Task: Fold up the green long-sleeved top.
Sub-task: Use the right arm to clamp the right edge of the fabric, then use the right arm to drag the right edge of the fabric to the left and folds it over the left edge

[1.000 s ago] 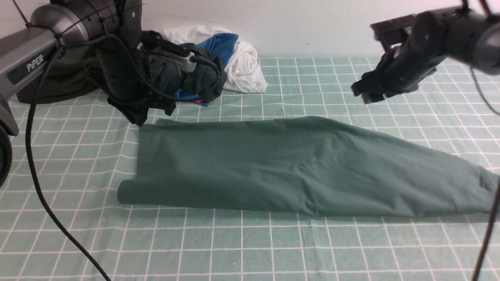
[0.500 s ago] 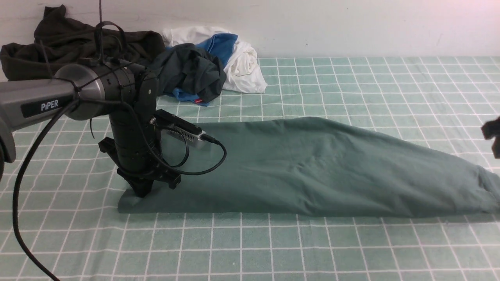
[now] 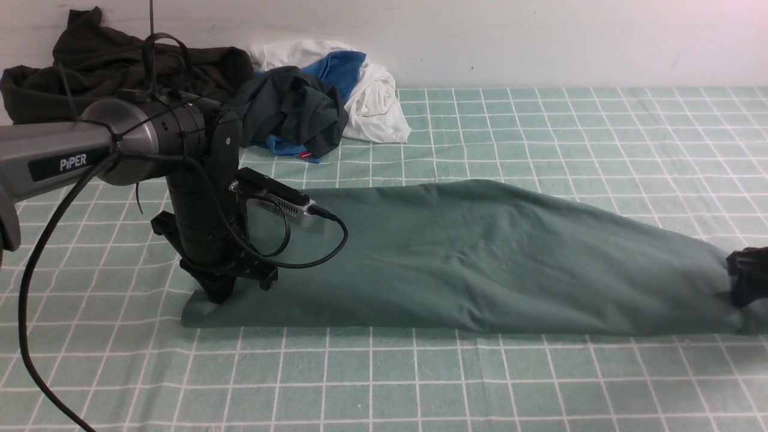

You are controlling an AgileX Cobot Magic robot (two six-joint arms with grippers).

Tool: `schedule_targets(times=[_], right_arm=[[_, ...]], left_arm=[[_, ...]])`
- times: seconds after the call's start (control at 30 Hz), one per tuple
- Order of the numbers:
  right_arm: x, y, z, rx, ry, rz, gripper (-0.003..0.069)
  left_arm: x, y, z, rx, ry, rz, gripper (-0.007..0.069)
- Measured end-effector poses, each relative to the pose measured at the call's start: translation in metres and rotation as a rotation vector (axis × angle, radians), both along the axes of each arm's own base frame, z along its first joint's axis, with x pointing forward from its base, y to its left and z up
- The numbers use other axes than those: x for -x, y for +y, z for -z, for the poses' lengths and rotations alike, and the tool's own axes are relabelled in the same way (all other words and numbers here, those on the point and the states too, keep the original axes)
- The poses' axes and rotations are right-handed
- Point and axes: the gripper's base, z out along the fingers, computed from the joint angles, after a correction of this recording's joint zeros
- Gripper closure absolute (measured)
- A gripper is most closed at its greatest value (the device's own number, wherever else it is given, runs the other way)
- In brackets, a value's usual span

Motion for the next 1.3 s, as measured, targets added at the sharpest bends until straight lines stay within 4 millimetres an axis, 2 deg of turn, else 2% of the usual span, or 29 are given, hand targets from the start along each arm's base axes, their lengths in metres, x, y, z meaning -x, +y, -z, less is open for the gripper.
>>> schedule_targets(times=[0.1, 0.2, 0.27, 0.3, 0.4, 0.47, 0.5, 0.57, 0.67, 0.7, 0.73, 0.77, 0.8, 0.87, 0.93, 0.97, 1.0, 1.1, 1.2, 1.3], right_arm=[[-0.002, 0.002, 0.002, -0.002, -0.002, -0.007, 0.017], [-0.002, 0.004, 0.002, 0.0, -0.002, -0.015, 0.0241], [-0.002, 0.006, 0.0, 0.004, -0.002, -0.023, 0.0336], [-0.001, 0.006, -0.002, 0.014, 0.006, -0.035, 0.0431], [-0.001, 0.005, -0.013, 0.039, 0.007, -0.053, 0.0584], [-0.001, 0.003, -0.031, 0.061, -0.01, -0.061, 0.0619], [-0.001, 0.003, -0.033, 0.062, -0.013, -0.061, 0.0619], [-0.003, 0.002, -0.068, 0.101, -0.071, -0.068, 0.0619], [-0.002, 0.014, -0.127, 0.144, -0.179, -0.099, 0.0619], [-0.003, 0.021, -0.144, 0.156, -0.216, -0.118, 0.0619], [-0.003, 0.026, -0.147, 0.156, -0.218, -0.131, 0.0619], [-0.002, 0.048, -0.179, 0.171, -0.284, -0.195, 0.0619], [-0.002, 0.065, -0.193, 0.171, -0.313, -0.242, 0.0619], [-0.002, 0.095, -0.21, 0.166, -0.351, -0.329, 0.0619], [-0.001, 0.138, -0.223, 0.143, -0.387, -0.445, 0.0619], [0.0, 0.147, -0.224, 0.136, -0.392, -0.468, 0.0619], [0.001, 0.182, -0.228, 0.104, -0.417, -0.561, 0.0619], [0.004, 0.249, -0.22, 0.032, -0.446, -0.72, 0.0619], [0.004, 0.312, -0.199, -0.057, -0.464, -0.83, 0.0619], [0.003, 0.366, -0.173, -0.141, -0.479, -0.893, 0.0619]], left_arm=[[0.0, 0.0, 0.0, 0.0, -0.001, 0.0, 0.0628], [0.0, 0.0, 0.0, 0.0, -0.001, 0.0, 0.0628], [0.0, 0.0, 0.0, 0.0, -0.001, 0.0, 0.0628], [0.0, 0.0, 0.0, 0.0, -0.001, 0.001, 0.0628], [0.0, 0.0, -0.003, 0.002, -0.01, 0.003, 0.0628], [0.001, 0.0, -0.008, 0.006, -0.031, 0.005, 0.0628], [0.002, 0.001, -0.009, 0.006, -0.035, 0.006, 0.0628], [0.006, 0.003, -0.031, 0.003, -0.089, 0.014, 0.0628], [0.019, 0.008, -0.08, 0.012, -0.206, 0.013, 0.0628], [0.028, 0.011, -0.102, 0.02, -0.252, 0.007, 0.0628], [0.028, 0.011, -0.102, 0.02, -0.252, 0.007, 0.0628], [0.043, 0.015, -0.133, 0.038, -0.322, -0.004, 0.0628], [0.053, 0.017, -0.149, 0.049, -0.36, -0.009, 0.0628], [0.071, 0.022, -0.17, 0.064, -0.416, -0.021, 0.0628], [0.092, 0.027, -0.188, 0.08, -0.466, -0.031, 0.0628], [0.097, 0.028, -0.19, 0.083, -0.475, -0.033, 0.0628], [0.118, 0.034, -0.199, 0.093, -0.505, -0.039, 0.0628], [0.16, 0.044, -0.203, 0.112, -0.543, -0.065, 0.0628], [0.193, 0.053, -0.201, 0.126, -0.568, -0.084, 0.0628], [0.227, 0.061, -0.193, 0.142, -0.595, -0.107, 0.0628]])
